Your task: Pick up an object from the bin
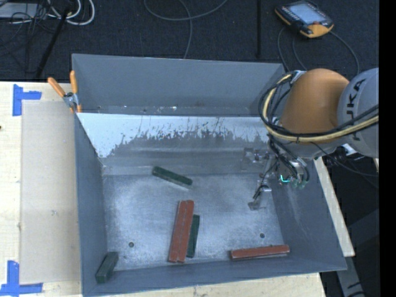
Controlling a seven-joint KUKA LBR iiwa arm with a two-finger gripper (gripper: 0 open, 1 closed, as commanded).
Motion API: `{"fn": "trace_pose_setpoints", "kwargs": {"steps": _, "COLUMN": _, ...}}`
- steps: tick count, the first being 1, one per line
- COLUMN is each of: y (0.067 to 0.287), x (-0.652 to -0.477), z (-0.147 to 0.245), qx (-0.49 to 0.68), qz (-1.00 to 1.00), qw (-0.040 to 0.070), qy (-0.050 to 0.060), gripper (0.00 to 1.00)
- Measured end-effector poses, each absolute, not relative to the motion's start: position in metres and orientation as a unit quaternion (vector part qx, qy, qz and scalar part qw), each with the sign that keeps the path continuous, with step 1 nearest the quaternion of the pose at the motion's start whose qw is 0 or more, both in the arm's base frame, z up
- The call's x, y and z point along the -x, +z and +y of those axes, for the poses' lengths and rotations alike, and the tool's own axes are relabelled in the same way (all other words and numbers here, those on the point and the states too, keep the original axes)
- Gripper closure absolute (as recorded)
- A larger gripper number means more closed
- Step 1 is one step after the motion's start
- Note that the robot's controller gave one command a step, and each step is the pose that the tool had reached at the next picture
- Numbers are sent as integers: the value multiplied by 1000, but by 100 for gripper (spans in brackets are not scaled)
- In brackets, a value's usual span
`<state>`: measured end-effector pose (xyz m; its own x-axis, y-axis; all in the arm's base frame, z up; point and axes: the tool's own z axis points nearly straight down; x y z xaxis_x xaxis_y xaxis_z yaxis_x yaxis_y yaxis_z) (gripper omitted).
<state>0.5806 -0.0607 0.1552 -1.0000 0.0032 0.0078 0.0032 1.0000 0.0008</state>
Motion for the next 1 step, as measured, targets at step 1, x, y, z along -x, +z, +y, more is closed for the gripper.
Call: {"fn": "trace_pose_setpoints", "kwargs": {"steps": 1, "y": 160, "x": -582, "z": -61, "qx": 1, "qz": -1000, "qw": 1, "qy": 0, "gripper": 0}}
